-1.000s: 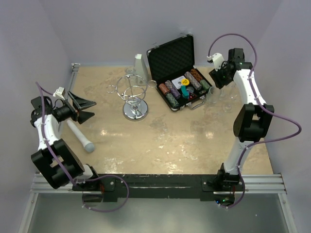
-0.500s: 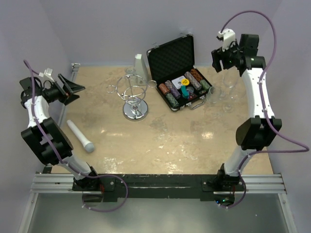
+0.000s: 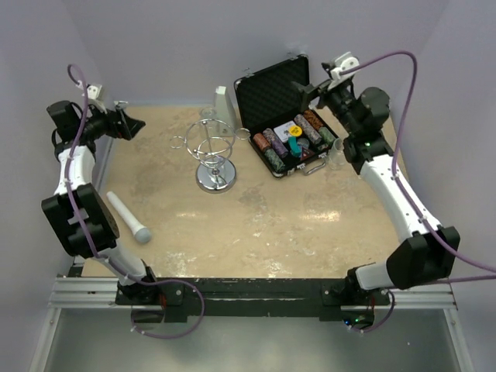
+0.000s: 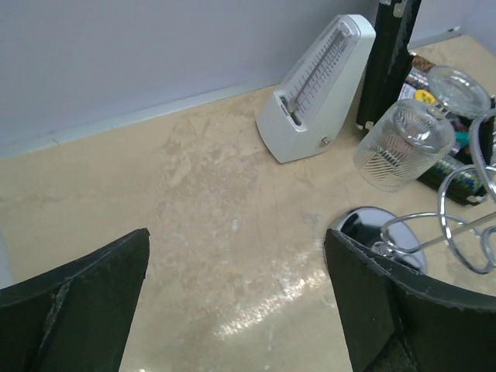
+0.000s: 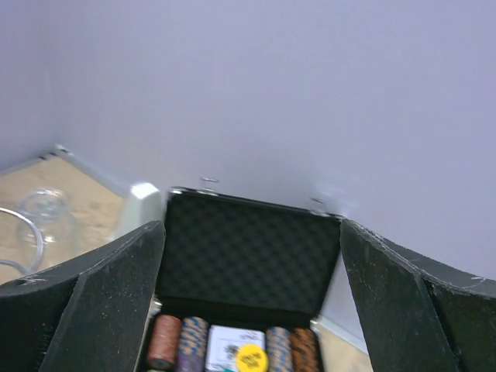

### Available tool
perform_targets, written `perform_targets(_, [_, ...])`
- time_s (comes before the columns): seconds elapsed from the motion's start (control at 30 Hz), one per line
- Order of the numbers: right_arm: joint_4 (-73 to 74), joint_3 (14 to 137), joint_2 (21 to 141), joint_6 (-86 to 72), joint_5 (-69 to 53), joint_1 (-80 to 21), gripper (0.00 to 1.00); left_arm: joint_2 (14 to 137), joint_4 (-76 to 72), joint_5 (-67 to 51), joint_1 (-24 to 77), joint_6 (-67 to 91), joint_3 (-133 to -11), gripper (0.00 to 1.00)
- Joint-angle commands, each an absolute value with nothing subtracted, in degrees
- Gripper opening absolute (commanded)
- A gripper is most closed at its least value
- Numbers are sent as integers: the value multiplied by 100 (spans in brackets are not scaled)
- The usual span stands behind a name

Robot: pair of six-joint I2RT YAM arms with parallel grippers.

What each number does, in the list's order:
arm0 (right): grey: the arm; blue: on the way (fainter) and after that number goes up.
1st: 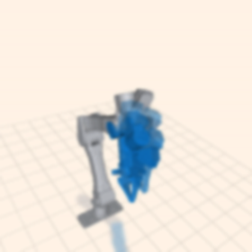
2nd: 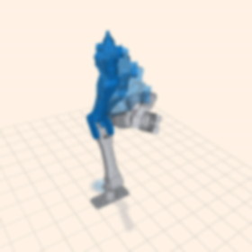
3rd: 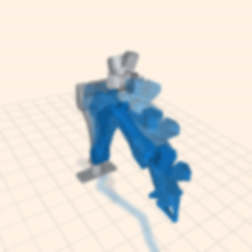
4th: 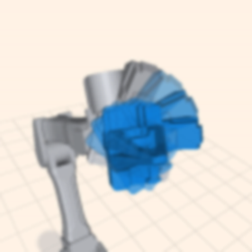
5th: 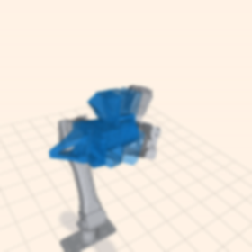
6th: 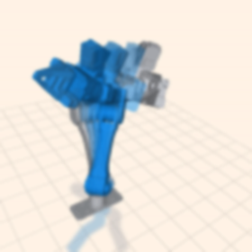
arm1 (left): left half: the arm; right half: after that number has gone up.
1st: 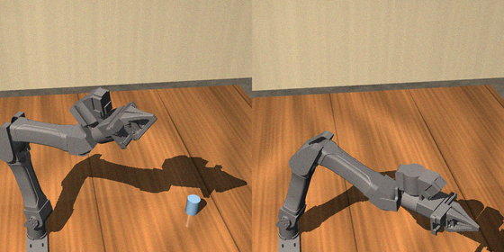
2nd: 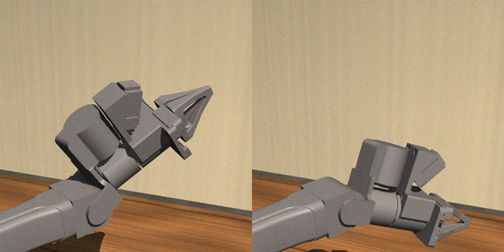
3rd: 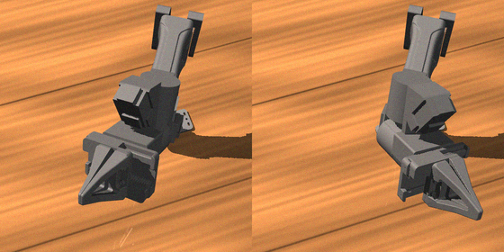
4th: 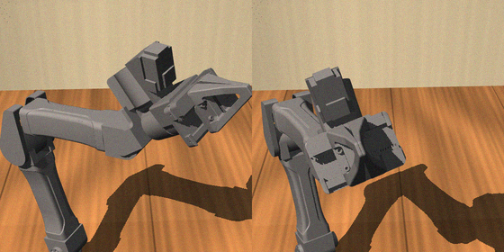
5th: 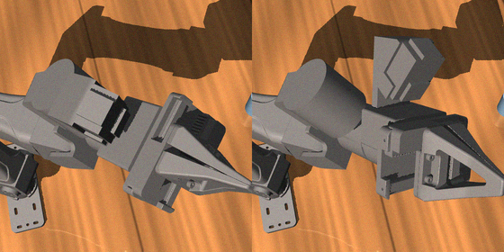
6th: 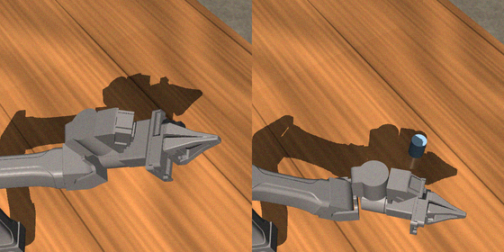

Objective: Take the wine glass off the wine glass rack

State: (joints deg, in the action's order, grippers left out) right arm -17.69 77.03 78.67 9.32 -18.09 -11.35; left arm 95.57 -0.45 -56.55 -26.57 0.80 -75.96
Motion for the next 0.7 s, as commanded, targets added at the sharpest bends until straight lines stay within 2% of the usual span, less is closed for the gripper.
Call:
perform_targets(0.0, [-2479, 7962, 8322, 309, -1589, -1406, 98, 9773, 604, -5669, -2225, -2253, -7989, 100])
perform_targets(0.2, [-2128, 8173, 8744, 536, -1837, -1626, 98, 10045, 1301, -6081, -1670, -4278, -7928, 100])
perform_targets(0.47, [-968, 9087, 9210, 1028, -1934, -1661, 98, 10537, 589, -6345, -1205, -4447, -7884, 100])
perform_targets(0.67, [-721, 9378, 9483, 1011, -2039, -1661, 98, 10731, 99, -6837, -993, -4475, -7832, 100])
